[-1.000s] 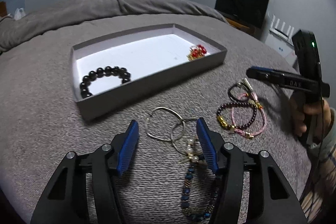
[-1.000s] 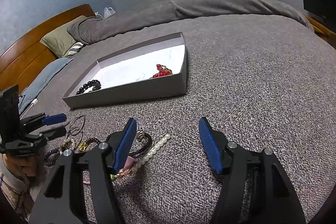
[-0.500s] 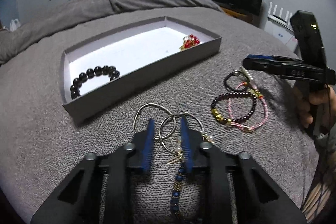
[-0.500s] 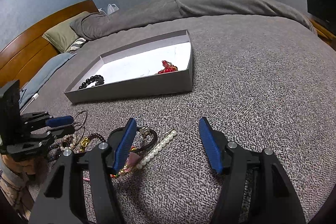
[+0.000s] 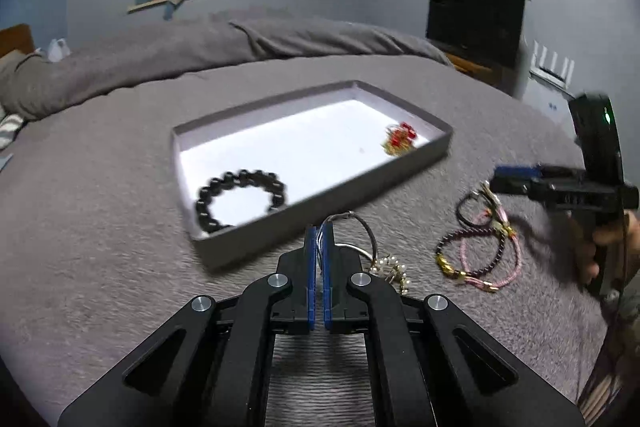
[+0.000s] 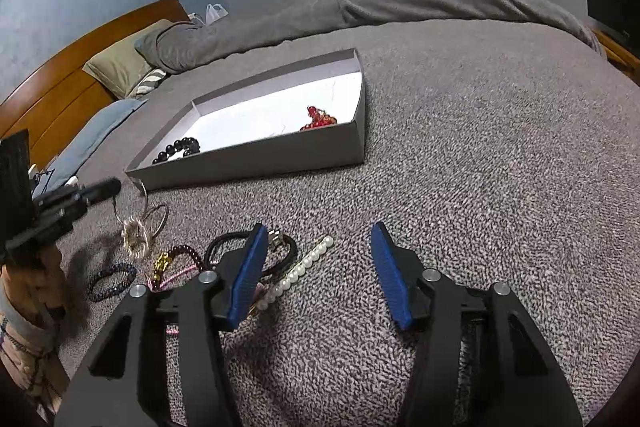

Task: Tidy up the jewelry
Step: 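Lift the hoops with the left tool while the right tool grasps the black hair tie, then lower hoops and hair tie into the tray and open both tools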

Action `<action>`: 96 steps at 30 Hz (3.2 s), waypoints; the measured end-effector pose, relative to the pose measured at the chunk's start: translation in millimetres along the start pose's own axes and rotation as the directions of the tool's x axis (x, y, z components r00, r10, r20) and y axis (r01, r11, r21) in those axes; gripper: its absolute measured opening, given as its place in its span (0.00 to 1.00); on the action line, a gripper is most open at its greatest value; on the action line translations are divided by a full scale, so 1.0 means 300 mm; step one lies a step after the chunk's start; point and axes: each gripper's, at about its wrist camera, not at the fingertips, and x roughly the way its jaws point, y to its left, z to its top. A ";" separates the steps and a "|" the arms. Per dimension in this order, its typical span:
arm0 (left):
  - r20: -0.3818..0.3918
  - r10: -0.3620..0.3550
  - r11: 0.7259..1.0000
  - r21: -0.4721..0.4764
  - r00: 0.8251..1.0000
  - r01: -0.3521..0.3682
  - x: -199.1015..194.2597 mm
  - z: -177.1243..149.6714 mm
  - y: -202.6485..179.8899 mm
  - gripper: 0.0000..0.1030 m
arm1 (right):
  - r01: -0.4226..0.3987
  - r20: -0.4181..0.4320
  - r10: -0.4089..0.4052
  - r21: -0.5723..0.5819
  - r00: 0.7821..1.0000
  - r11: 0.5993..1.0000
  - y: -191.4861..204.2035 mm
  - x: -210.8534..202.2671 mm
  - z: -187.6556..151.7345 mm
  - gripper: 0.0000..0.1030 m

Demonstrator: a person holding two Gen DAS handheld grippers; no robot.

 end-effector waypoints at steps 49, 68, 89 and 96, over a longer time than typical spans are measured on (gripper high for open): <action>0.026 -0.019 0.997 -0.069 0.999 0.021 0.030 0.011 0.024 0.03 | 0.023 0.118 -0.009 -0.111 0.993 0.994 0.132 -0.008 0.098 0.12; 0.073 -0.021 0.996 -0.082 0.997 0.027 0.027 0.060 0.008 0.03 | 0.009 0.184 0.001 -0.057 0.983 0.998 0.100 -0.035 0.142 0.12; 0.105 0.021 0.992 -0.125 0.994 -0.008 0.113 0.167 0.045 0.03 | -0.014 0.215 0.015 -0.005 0.976 1.000 0.076 0.056 0.267 0.12; 0.075 0.020 0.993 -0.114 0.997 -0.012 0.167 0.167 0.056 0.03 | 0.011 0.142 -0.011 0.000 0.990 1.000 0.070 0.171 0.275 0.12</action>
